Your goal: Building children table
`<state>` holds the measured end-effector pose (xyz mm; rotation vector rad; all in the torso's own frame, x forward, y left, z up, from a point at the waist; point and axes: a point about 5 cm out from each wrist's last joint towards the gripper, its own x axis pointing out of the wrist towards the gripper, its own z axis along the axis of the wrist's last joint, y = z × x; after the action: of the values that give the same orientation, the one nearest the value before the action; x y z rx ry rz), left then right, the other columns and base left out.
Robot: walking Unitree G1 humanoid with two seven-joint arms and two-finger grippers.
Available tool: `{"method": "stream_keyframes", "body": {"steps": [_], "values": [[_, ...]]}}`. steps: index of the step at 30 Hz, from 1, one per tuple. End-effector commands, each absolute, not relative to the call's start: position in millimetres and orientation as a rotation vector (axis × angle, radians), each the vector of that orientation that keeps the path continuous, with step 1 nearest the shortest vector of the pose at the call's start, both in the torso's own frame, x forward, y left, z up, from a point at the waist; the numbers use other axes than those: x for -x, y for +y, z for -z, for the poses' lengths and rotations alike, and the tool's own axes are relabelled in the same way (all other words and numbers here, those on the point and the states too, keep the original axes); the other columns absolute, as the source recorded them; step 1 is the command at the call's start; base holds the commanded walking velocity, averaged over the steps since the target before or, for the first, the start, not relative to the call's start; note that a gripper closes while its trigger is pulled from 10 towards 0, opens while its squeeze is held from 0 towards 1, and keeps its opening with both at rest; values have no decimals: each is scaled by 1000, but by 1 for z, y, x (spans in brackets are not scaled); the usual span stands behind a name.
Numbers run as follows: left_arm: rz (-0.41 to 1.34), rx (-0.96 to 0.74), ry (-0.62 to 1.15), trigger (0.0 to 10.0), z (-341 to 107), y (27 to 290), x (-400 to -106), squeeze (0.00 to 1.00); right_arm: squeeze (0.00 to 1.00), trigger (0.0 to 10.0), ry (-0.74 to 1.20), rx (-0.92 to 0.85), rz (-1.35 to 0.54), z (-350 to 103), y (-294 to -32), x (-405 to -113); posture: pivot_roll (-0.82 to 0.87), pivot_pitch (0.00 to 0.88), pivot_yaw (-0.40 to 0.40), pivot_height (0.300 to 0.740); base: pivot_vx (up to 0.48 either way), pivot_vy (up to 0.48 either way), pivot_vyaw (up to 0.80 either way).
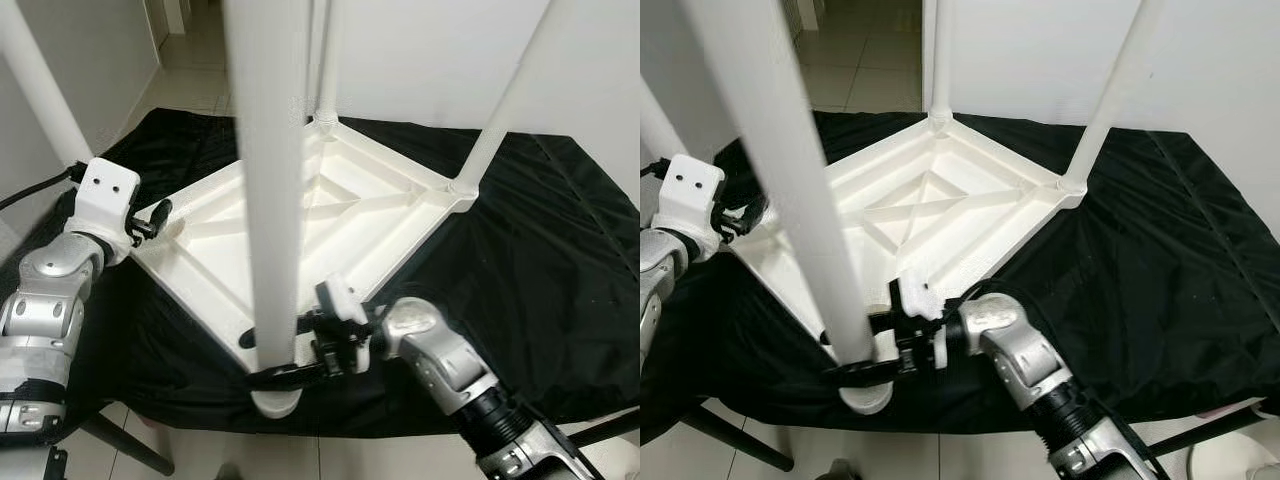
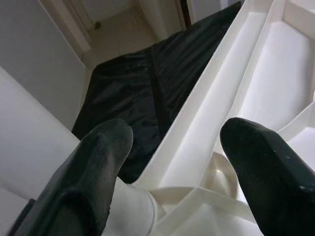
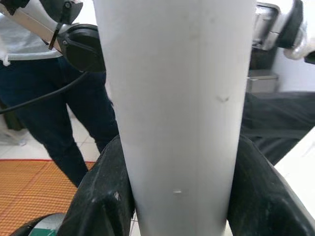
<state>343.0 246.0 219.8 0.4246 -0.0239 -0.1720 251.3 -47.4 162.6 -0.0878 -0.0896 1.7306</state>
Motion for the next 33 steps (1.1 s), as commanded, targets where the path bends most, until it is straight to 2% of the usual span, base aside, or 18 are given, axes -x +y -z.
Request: {"method": "stream_keyframes", "body": {"steps": [1,4,10,16,21,22,25,26,27,28,33], "values": [[176,-428,-18,10000,-219,247,-344,0,0,0,23,103,-1665,-145,-64,-255,113,95,4,740,0,0,0],[177,-430,-17,10000,-219,248,-344,0,0,0,62,113,-1597,-138,-87,-255,109,95,9,740,0,0,0],[179,-433,-18,10000,-220,248,-346,0,0,0,82,115,-1556,-134,-100,-254,100,93,21,740,0,0,0],[190,-436,-22,10000,-221,246,-349,0,0,0,123,138,-1424,-124,-137,-251,93,92,30,740,0,0,0],[192,-436,-22,10000,-221,246,-349,0,0,0,136,133,-1406,-122,-142,-250,93,92,30,740,0,0,0],[194,-437,-23,10000,-221,246,-350,0,0,10000,137,136,-1357,-121,-147,-251,89,92,32,740,0,0,0],[198,-439,-24,10000,-221,245,-351,0,0,10000,133,120,-1328,-121,-148,-251,88,91,33,740,0,0,0],[202,-442,-26,10000,-221,244,-351,0,537,10000,85,110,-1280,-124,-144,-253,87,91,33,740,0,0,0],[202,-442,-26,10000,-221,244,-351,0,537,10000,85,110,-1280,-124,-144,-253,87,91,33,740,0,0,0],[205,-444,-28,10000,-221,244,-352,0,1000,10000,53,96,-1250,-126,-141,-254,86,91,33,740,0,0,0],[208,-447,-33,10000,-222,244,-353,0,1000,10000,8,107,-1184,-129,-138,-251,85,91,31,740,0,0,0]]}}
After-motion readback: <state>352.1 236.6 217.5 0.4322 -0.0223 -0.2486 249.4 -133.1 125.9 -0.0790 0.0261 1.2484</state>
